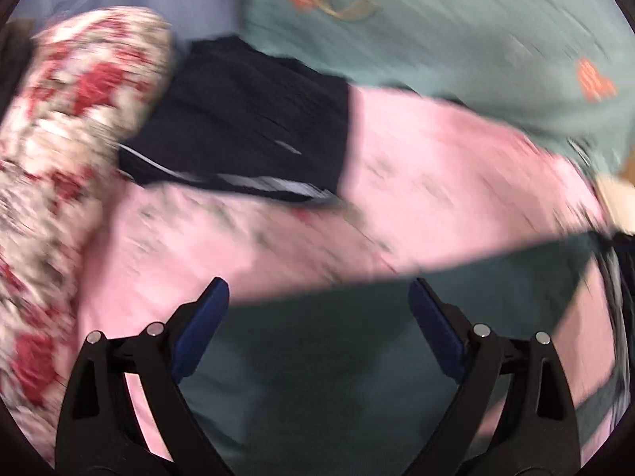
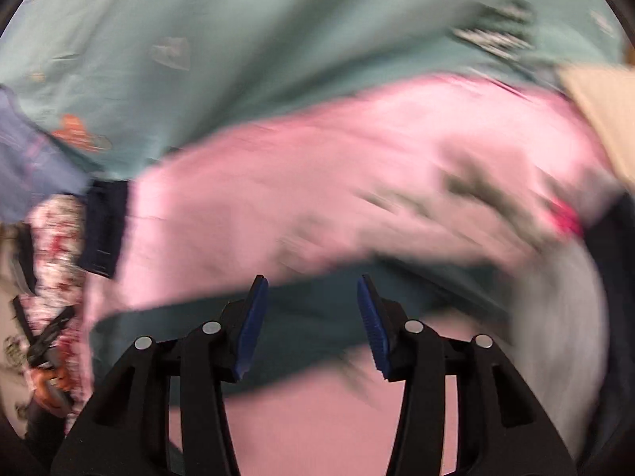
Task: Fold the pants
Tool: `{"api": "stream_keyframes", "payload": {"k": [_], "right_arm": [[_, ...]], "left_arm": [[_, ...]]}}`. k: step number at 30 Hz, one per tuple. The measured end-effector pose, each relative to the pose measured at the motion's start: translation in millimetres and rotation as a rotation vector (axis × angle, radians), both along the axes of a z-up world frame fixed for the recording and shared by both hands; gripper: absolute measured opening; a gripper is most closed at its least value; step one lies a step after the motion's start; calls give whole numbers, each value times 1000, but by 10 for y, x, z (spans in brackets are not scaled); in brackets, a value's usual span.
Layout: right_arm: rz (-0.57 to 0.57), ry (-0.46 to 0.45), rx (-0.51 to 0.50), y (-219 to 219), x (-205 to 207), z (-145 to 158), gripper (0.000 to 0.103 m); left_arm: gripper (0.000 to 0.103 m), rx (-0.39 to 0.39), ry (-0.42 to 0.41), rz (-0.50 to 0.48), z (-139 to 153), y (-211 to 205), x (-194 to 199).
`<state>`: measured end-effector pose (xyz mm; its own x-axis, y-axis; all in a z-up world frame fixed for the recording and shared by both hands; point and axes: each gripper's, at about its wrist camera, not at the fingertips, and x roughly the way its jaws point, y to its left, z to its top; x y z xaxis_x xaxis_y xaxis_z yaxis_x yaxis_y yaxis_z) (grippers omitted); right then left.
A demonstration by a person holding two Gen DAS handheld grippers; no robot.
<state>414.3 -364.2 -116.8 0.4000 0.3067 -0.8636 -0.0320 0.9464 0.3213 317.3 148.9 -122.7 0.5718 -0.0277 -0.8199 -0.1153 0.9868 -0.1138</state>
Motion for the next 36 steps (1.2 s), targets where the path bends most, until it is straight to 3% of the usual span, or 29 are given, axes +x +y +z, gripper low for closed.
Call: {"api": "stream_keyframes", "payload": {"k": [3, 8, 12, 15, 16, 17, 18, 25, 27, 30, 33, 36], "right_arm": [[-77, 47, -28, -307, -235, -194, 47], [-127, 35, -16, -433, -215, -462, 47], [-125, -5, 5, -361, -65, -575, 50], [-114, -49, -60, -241, 45, -574, 50], [-94, -56, -83, -192, 74, -568, 38], [-81, -45, -96, -183, 93, -576, 7], [-80, -25, -82, -204, 97, -564, 3], [-157, -82, 47, -610, -352, 38, 3], [-159, -22, 46, -685, -516, 1, 3], [-144, 82, -61, -736, -680, -199, 6], [-165, 82, -167, -863, -932, -216, 8], [-148, 68, -90, -914, -1205, -133, 15]], "left_arm": [[93, -45, 38, -93, -90, -455, -140], [93, -85, 84, -200, -152, -1101, -436], [93, -92, 106, -209, -111, -1321, -638], [93, -64, 105, -205, -51, -1402, -782], [93, -60, 109, -204, -36, -1394, -800], [93, -49, 113, -196, -25, -1390, -818], [93, -38, 114, -188, -16, -1375, -835], [93, -10, 96, -118, 87, -1178, -816], [93, 1, 96, -103, 100, -1120, -818], [93, 31, 99, -82, 137, -1036, -872], [93, 62, 107, -45, 180, -906, -1019], [94, 56, 141, 2, 158, -768, -1220]]}}
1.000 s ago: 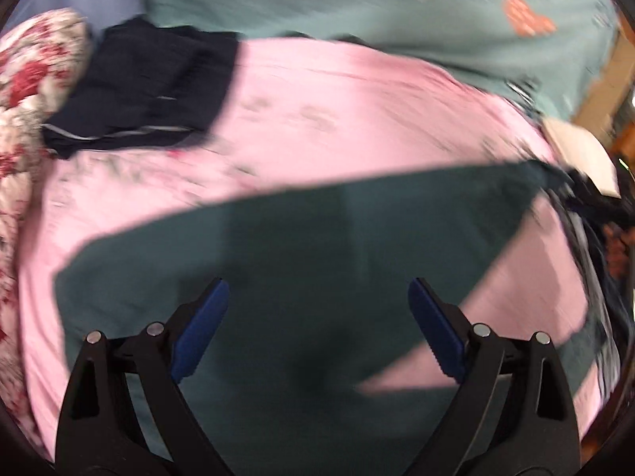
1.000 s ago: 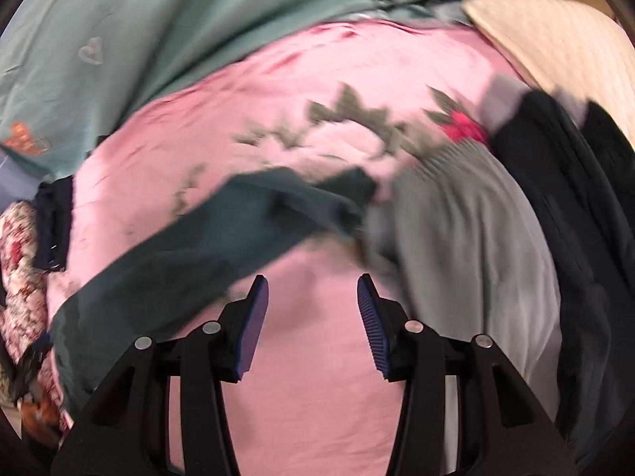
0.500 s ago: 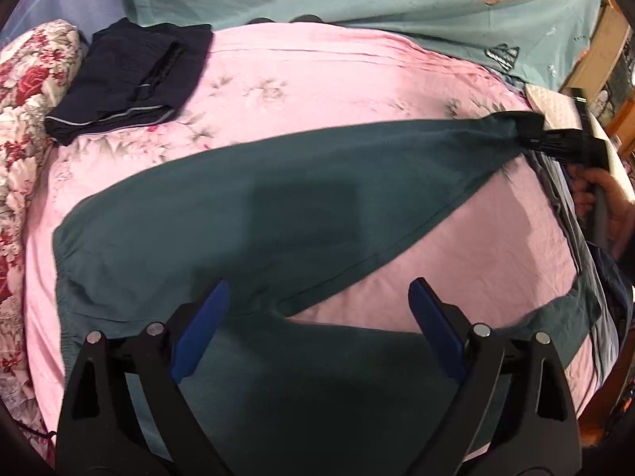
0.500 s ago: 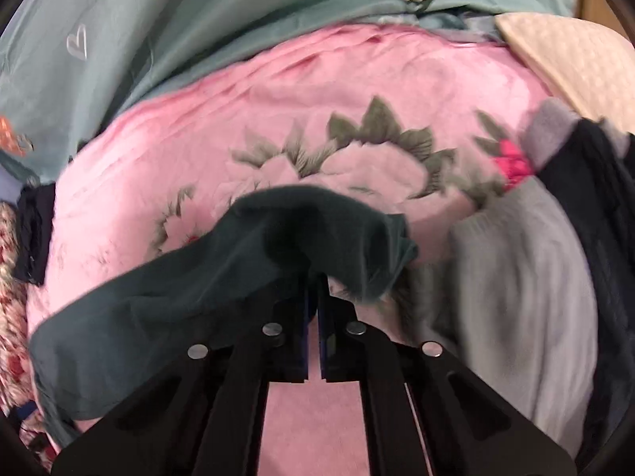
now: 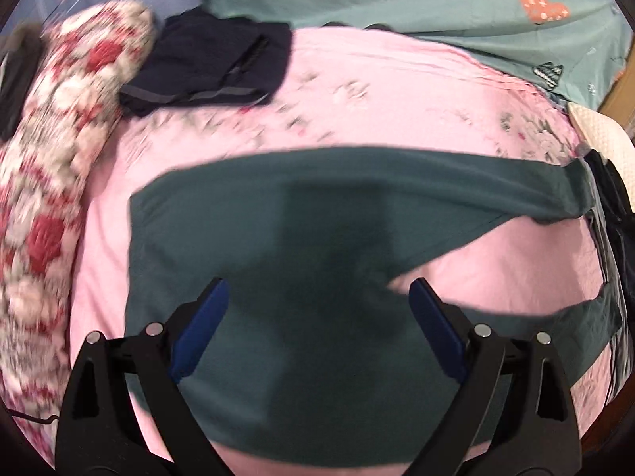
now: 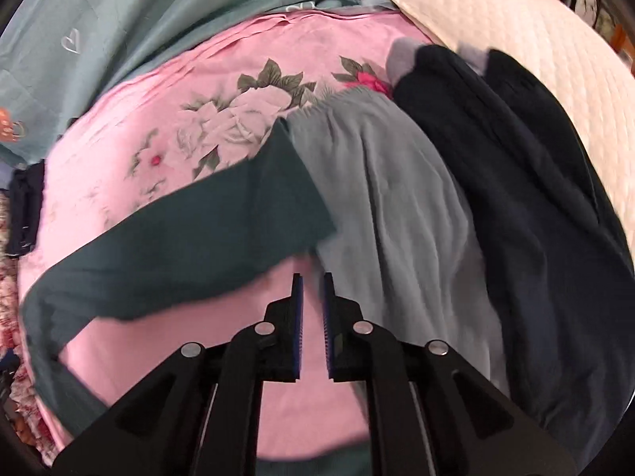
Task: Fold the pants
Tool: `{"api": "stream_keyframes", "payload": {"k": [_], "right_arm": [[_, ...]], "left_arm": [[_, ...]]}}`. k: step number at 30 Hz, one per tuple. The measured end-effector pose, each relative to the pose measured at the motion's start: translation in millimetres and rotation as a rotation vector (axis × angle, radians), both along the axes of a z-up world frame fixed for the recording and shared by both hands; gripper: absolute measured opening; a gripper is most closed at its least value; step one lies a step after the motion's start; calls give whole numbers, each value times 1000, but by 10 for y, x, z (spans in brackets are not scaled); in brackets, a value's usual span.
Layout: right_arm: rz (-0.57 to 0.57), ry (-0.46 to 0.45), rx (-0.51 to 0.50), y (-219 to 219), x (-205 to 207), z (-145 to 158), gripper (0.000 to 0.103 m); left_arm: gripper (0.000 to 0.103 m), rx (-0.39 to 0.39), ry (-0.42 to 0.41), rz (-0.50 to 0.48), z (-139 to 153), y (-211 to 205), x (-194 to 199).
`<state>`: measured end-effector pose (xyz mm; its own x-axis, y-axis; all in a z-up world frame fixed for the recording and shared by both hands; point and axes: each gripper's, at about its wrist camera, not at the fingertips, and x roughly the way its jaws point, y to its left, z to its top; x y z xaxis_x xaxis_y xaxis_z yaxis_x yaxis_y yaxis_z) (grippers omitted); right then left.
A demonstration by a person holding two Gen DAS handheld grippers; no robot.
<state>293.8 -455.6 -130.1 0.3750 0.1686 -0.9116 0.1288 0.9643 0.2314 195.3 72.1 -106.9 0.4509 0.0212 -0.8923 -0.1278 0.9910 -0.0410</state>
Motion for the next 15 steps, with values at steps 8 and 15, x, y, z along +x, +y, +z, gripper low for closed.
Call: {"api": "stream_keyframes", "payload": {"k": [8, 15], "right_arm": [[484, -94, 291, 1589, -280, 92, 35], [829, -84, 358, 3332, -689, -119, 40]], "left_arm": [[94, -2, 22, 139, 78, 18, -782], [96, 40, 33, 204, 100, 334, -1477]]}}
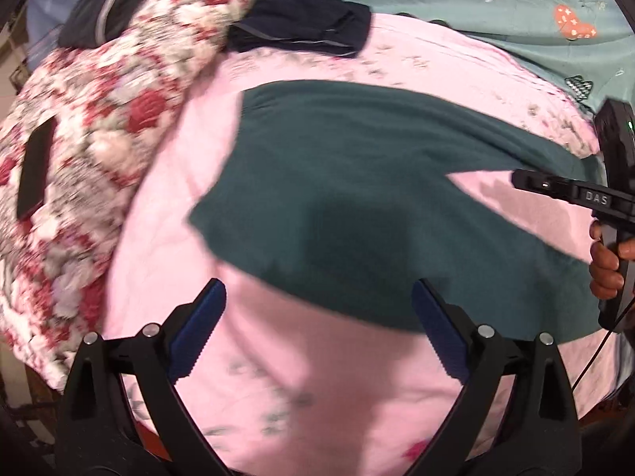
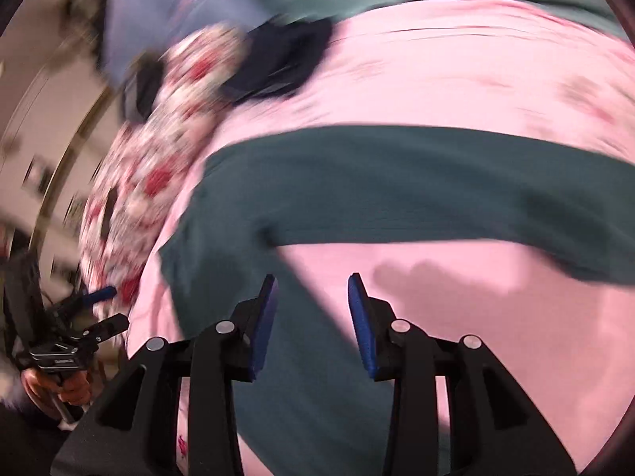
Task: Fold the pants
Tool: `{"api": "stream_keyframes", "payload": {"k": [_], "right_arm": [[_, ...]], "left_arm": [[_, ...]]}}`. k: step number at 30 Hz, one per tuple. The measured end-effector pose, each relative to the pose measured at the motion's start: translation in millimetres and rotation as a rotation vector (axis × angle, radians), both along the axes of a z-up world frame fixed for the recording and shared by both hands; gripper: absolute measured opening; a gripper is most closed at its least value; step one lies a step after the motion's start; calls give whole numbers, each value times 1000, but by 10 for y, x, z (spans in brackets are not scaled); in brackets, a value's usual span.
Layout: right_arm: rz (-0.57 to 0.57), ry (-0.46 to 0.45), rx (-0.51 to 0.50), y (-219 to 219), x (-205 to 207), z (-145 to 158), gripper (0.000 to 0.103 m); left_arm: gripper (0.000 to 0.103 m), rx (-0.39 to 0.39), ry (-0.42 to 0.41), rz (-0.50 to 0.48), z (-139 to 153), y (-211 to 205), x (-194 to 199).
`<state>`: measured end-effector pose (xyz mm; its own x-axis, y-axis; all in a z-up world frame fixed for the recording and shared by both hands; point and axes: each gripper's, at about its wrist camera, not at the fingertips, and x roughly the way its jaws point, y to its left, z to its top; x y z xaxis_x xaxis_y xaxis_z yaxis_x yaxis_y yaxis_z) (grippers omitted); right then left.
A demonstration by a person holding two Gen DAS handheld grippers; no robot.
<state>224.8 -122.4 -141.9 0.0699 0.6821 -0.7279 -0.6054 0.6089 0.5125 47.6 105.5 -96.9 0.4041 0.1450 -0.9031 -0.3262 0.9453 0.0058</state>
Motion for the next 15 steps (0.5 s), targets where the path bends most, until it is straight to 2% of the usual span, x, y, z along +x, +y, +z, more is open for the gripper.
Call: {"api": "stream_keyframes", "payload": {"k": [2, 4, 6, 7, 10, 12, 13, 14, 15], "right_arm": [[43, -25, -24, 328, -125, 17, 41], [140, 17, 40, 608, -385, 72, 42], [230, -34, 33, 813, -663, 121, 49], [283, -119, -12, 955, -890, 142, 53], [381, -297, -128, 1264, -1346, 110, 53], [414, -363, -209, 1422, -1507, 7, 53], [429, -385, -249, 1458, -1558, -65, 53], [434, -402, -300, 1533, -1606, -163, 53], [432, -411, -339, 1547, -1610, -234, 53]], "left_arm": [[96, 13, 9, 34, -78, 254, -76], [96, 18, -1, 63, -161, 550, -87], [95, 8, -18, 70, -263, 848, -37], [93, -3, -19, 66, -326, 984, 17], [90, -51, -23, 30, -510, 1280, 227], [86, -105, 6, -6, -668, 1409, 403], [81, -130, 13, -23, -717, 1431, 452], [67, -163, 22, -49, -786, 1443, 506], [63, -181, 36, -74, -848, 1435, 549]]}}
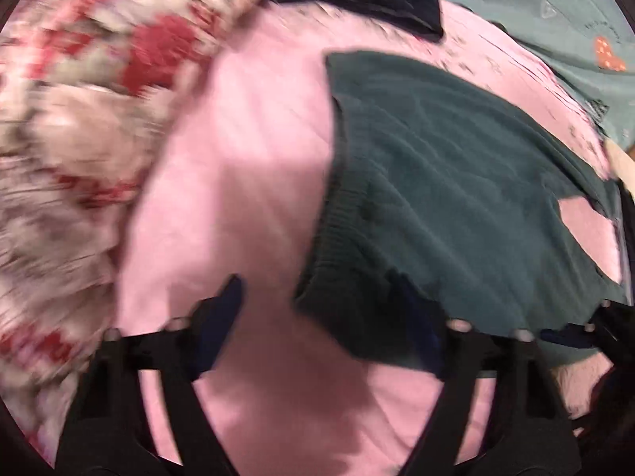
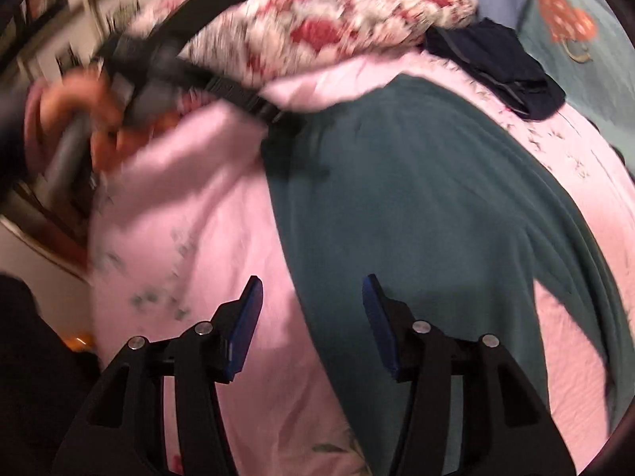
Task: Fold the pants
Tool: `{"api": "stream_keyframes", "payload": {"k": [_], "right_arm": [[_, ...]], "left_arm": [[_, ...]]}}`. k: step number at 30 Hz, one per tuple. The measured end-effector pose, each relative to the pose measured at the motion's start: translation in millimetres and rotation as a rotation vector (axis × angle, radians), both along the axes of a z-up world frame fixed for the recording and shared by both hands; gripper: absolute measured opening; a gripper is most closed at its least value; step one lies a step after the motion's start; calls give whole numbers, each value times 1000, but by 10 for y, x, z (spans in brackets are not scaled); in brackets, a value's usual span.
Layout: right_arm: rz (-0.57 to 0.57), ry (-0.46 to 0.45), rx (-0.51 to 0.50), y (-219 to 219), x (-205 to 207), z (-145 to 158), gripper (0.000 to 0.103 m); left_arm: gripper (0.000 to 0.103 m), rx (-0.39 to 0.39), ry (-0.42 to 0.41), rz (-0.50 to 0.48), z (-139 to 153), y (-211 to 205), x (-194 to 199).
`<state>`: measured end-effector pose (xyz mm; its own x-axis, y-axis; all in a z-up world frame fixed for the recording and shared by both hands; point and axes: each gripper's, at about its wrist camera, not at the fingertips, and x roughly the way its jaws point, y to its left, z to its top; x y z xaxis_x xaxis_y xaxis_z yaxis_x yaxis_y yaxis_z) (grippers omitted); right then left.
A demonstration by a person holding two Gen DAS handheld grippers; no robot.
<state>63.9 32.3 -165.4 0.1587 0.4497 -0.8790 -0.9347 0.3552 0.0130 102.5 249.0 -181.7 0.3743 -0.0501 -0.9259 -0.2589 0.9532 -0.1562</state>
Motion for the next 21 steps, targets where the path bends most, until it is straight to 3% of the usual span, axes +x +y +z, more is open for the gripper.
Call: {"api": "stream_keyframes", "payload": {"k": [1, 2, 3, 4, 5, 8, 12, 16, 18, 19, 20, 21], "right_arm": [[-9, -16, -27, 51, -6, -37, 51], [-25, -23, -52, 104, -3, -107, 37], [-38, -6, -49, 88, 4, -137, 30], [-79, -8, -51, 97, 28, -126, 13], [-104, -12, -62, 103, 52, -109, 3], [-136, -24, -41, 127, 16, 60, 3], [-104, -12, 0, 163, -209, 323, 3], [-65, 41, 14, 293, -427, 323, 3], [-83, 99, -8, 344, -430, 149, 5], [-90, 134, -23, 335, -421, 91, 9], [-105, 169, -32, 297, -376, 61, 11], [-130, 179, -18, 195, -323, 102, 18]], "left_arm": [[55, 28, -8, -15, -13, -16, 17], [36, 60, -22, -46, -4, -63, 26], [31, 76, -25, -69, 2, -88, 30], [25, 84, -33, -72, 28, -87, 13], [22, 60, -48, -62, 63, -45, -23], [20, 22, -95, -44, 188, 45, -180], [19, 43, -151, -30, 424, 101, -478], [20, 74, -140, 0, 348, 209, -725], [24, 81, -93, -3, 191, 196, -785], [38, 101, -71, -1, 145, 183, -838], [61, 150, -49, 20, 137, 156, -874], [71, 192, -50, 52, 175, 158, -913]]}}
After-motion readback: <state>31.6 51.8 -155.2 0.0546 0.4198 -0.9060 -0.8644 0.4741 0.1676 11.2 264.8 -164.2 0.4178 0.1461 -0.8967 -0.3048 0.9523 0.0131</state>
